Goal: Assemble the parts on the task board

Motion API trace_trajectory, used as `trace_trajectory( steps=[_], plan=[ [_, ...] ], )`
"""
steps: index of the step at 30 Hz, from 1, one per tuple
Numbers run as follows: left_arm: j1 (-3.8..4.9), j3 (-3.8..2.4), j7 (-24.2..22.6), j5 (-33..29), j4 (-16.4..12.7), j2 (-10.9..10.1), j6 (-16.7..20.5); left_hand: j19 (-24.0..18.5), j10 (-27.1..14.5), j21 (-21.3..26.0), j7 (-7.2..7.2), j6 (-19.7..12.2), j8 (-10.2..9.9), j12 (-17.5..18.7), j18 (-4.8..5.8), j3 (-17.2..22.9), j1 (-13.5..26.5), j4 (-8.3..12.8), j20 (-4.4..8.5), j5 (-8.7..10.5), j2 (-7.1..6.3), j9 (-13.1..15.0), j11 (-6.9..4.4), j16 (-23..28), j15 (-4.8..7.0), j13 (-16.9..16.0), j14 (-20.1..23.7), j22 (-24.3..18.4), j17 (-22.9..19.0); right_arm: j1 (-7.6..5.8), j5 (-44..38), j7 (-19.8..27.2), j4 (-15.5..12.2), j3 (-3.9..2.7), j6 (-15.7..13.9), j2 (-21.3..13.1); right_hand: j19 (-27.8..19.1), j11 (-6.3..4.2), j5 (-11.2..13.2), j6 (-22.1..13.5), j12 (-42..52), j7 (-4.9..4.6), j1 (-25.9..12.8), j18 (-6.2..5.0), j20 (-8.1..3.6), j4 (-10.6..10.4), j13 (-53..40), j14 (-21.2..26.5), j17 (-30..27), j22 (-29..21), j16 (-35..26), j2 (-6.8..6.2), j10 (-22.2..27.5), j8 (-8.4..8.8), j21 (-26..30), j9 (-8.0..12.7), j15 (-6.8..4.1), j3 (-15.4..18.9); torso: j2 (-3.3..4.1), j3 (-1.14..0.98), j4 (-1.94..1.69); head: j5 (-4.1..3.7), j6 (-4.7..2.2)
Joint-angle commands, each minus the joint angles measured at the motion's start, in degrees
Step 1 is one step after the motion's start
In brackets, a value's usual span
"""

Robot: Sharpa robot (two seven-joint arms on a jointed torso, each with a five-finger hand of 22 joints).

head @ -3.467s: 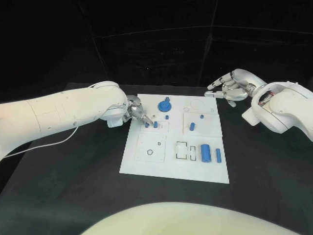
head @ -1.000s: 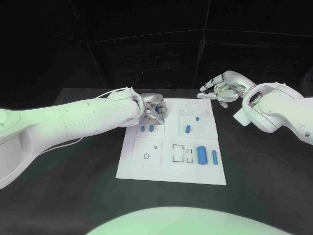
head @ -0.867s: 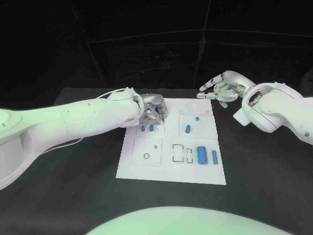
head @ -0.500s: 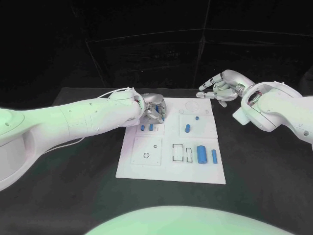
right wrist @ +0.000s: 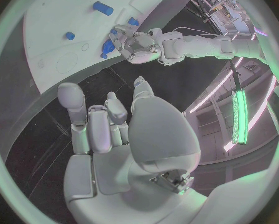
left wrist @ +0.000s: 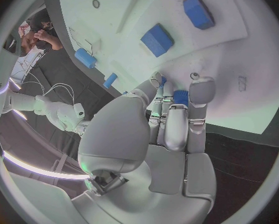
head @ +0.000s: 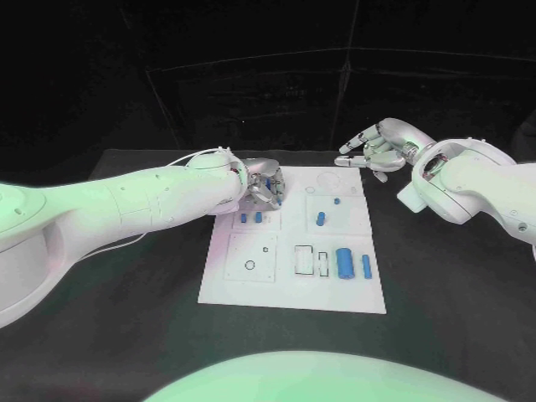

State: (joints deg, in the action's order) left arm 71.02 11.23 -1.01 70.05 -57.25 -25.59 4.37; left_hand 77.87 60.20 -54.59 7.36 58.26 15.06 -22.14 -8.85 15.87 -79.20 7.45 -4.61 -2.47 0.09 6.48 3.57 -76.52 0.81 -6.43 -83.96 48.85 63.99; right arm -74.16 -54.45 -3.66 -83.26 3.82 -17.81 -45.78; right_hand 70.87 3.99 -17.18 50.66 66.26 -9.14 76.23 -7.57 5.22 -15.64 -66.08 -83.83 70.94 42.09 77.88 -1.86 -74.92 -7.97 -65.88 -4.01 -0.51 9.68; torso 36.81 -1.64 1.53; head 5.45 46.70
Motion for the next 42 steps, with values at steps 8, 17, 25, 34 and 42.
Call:
trace_trajectory(
  steps=[8, 17, 25, 34, 42],
  plan=[
    [-0.39, 0.16, -2.34, -0.33, -1.86, -1.23, 3.26, 0.90, 2.13, -1.77, -0.15, 1.80, -0.43, 1.03, 1.02, 1.92, 0.96, 0.60, 0.24, -0.25, 0.12, -0.39, -0.22, -0.41, 0.57, 0.70, -0.84, 1.91, -0.28, -0.10, 0.14, 0.50, -0.13, -0.03, -0.40, -0.07, 0.39, -0.06, -0.10, -0.19, 0.37, 0.08, 0.63, -0.73, 0.06, -0.07, -0.08, -2.39, 0.05, 0.06, -0.30, 0.03, 0.22, -0.31, 0.28, 0.02, -0.18, 0.05, -0.06, 0.00, -0.21, -0.08, -0.19],
    [0.27, -1.30, -3.54, -3.47, -5.57, -4.17, 6.71, 1.01, 2.91, -2.35, 0.05, 2.39, -1.14, 2.15, 1.12, 3.29, 1.96, 1.02, 0.26, -0.25, -0.38, -0.88, -0.08, -0.45, 0.49, 1.43, -0.96, 2.64, -0.55, -0.10, 0.14, 0.50, -0.12, -0.03, -0.47, -0.24, 0.39, -0.06, -0.10, -0.19, 0.37, 0.08, 0.63, -0.73, 0.06, -0.07, -0.08, -2.39, 0.05, 0.06, -0.30, 0.03, 0.22, -0.31, 0.28, 0.02, -0.18, 0.05, -0.06, 0.00, -0.14, 0.02, -0.51],
    [0.45, -2.91, -3.49, -4.78, -7.58, -6.53, 6.70, 1.05, 3.23, -2.55, 0.00, 2.66, -1.32, 2.47, 1.14, 3.66, 2.26, 1.12, 0.28, -0.26, -0.54, -1.01, -0.13, -0.43, 0.53, 1.63, -0.97, 2.88, -0.70, -0.10, 0.14, 0.53, -0.05, -0.03, -0.46, -0.27, 0.39, -0.06, -0.10, -0.19, 0.37, 0.08, 0.63, -0.73, 0.06, -0.07, -0.08, -2.39, 0.05, 0.06, -0.30, 0.03, 0.22, -0.31, 0.28, 0.02, -0.18, 0.05, -0.08, 0.04, -0.14, 0.34, -0.83],
    [0.50, -3.12, -2.37, -5.36, -8.45, -9.49, 4.51, 1.32, 3.60, -3.38, -0.02, 2.91, -1.52, 2.80, 1.32, 3.91, 2.73, 1.19, 0.29, -0.25, -0.87, -1.15, -0.15, -0.43, 0.54, 1.83, -1.00, 3.86, -0.82, -0.10, 0.14, 0.44, -0.01, -0.03, -0.43, -0.37, 0.39, -0.06, -0.10, -0.19, 0.37, 0.08, 0.63, -0.73, 0.06, -0.07, -0.08, -2.39, 0.05, 0.06, -0.30, 0.03, 0.22, -0.31, 0.28, 0.02, -0.18, 0.05, -0.04, 0.02, -0.29, 0.38, -0.67],
    [0.20, -3.04, -1.58, -5.42, -8.44, -11.02, 2.25, 1.39, 3.77, -3.62, -0.07, 3.03, -1.61, 2.93, 1.36, 4.04, 2.83, 1.28, 0.30, -0.25, -1.03, -1.21, -0.19, -0.38, 0.57, 1.90, -0.99, 4.15, -0.95, -0.10, 0.14, 0.47, 0.06, -0.03, -0.44, -0.35, 0.39, -0.06, -0.10, -0.19, 0.37, 0.08, 0.63, -0.73, 0.06, -0.07, -0.08, -2.39, 0.05, 0.06, -0.30, 0.03, 0.22, -0.31, 0.28, 0.02, -0.18, 0.05, 0.04, 0.10, -0.12, 0.69, -0.51]
  ],
)
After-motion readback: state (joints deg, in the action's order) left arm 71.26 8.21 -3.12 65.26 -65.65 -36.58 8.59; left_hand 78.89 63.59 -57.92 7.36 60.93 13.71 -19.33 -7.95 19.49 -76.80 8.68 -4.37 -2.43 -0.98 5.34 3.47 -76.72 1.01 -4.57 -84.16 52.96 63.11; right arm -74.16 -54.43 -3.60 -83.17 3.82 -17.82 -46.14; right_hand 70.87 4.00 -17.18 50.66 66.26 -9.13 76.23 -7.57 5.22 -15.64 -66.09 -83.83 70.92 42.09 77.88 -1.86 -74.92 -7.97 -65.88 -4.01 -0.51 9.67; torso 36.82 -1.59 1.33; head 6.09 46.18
